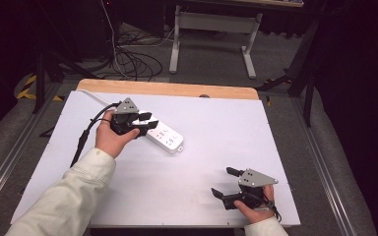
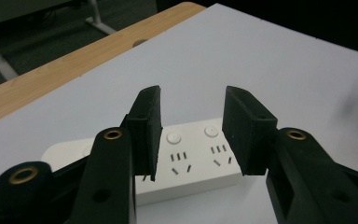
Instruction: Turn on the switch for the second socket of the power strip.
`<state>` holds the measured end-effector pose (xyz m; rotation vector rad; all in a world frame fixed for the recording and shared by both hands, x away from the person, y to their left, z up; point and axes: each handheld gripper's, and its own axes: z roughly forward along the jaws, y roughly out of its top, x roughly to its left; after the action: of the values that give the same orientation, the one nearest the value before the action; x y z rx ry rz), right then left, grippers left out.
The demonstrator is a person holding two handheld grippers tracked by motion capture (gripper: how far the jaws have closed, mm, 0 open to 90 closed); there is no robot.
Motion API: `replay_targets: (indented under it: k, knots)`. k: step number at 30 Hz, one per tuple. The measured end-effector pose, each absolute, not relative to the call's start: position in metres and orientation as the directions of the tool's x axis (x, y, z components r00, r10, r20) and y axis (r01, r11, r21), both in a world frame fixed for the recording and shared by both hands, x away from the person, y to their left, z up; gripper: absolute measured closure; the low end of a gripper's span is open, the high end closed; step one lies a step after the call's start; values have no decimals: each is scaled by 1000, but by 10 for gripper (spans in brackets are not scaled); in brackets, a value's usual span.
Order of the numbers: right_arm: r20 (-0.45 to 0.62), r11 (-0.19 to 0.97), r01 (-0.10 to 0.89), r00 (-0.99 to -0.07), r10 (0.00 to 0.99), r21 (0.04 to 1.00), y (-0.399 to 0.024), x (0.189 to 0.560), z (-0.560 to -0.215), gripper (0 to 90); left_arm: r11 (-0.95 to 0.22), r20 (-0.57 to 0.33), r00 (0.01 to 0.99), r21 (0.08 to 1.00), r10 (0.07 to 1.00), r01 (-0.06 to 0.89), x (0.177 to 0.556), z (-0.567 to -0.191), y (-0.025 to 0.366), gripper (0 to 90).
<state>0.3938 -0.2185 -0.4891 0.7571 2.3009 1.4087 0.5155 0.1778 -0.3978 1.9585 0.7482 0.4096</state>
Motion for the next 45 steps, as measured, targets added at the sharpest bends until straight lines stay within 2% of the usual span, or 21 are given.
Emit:
replay_targets:
  k: [4,8,10,11,17,26,45]
  knots:
    - [-8,367,262,-804,594,892,-218,394,-489,106,-328,-48,755,881,654,340,523,-406,175,647]
    - [-6,365,262,-805,593,893,-218,393,-489,106,-333,-33,729,875,684,352,532,-415,175,791]
    - [-5,364,261,-807,591,894,-219,393,-489,106,-297,-85,724,875,684,383,536,-420,175,867]
    - [-1,362,262,-809,588,894,-219,393,-489,106,-291,-82,719,878,690,379,539,-422,175,895]
    - [-1,362,259,-812,583,896,-219,393,-489,105,-265,-84,696,887,713,378,550,-436,172,897]
    - [3,356,257,-815,580,898,-220,392,-488,105,-309,-35,678,872,734,380,559,-452,167,897]
    - [4,355,255,-816,578,899,-221,393,-488,105,-328,-31,667,853,745,406,572,-474,165,896]
